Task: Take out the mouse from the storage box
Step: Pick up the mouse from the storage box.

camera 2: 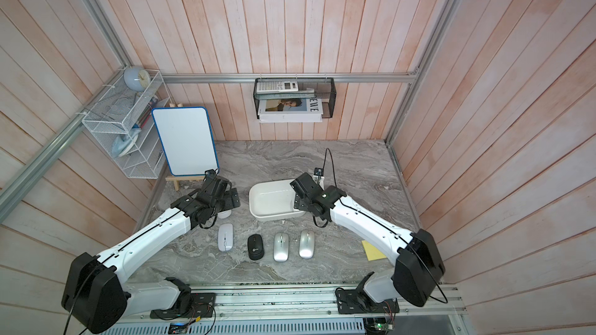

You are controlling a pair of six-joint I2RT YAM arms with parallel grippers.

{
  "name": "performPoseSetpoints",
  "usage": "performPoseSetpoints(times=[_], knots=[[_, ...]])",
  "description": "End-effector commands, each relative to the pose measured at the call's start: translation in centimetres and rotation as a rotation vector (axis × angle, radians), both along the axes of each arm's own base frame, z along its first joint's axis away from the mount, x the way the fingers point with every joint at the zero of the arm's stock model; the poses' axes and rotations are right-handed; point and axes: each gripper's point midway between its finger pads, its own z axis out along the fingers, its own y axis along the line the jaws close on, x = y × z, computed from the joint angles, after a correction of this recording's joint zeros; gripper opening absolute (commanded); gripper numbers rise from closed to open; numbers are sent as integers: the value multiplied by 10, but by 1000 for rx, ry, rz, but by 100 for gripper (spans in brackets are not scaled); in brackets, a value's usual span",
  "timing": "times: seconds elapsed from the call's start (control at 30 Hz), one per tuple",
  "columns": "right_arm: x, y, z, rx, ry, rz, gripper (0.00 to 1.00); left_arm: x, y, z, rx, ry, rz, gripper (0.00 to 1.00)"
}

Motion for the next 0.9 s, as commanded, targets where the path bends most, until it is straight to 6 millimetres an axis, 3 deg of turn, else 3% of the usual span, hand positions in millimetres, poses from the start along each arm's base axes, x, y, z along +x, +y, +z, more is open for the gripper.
performPoseSetpoints(times=[0.0, 0.33, 0.47, 0.87], knots=[[12, 24, -6, 8, 48, 62, 92, 8, 0, 10, -26, -112, -16, 100], [37, 68, -49, -116, 283, 157, 92, -1, 18, 10, -47, -208, 51, 100], [47, 77, -68, -160, 330, 160, 89, -4, 21, 12, -59, -224, 64, 100], [58, 69, -107, -214, 389, 130, 88, -1, 13, 3, -80, -196, 45, 100]])
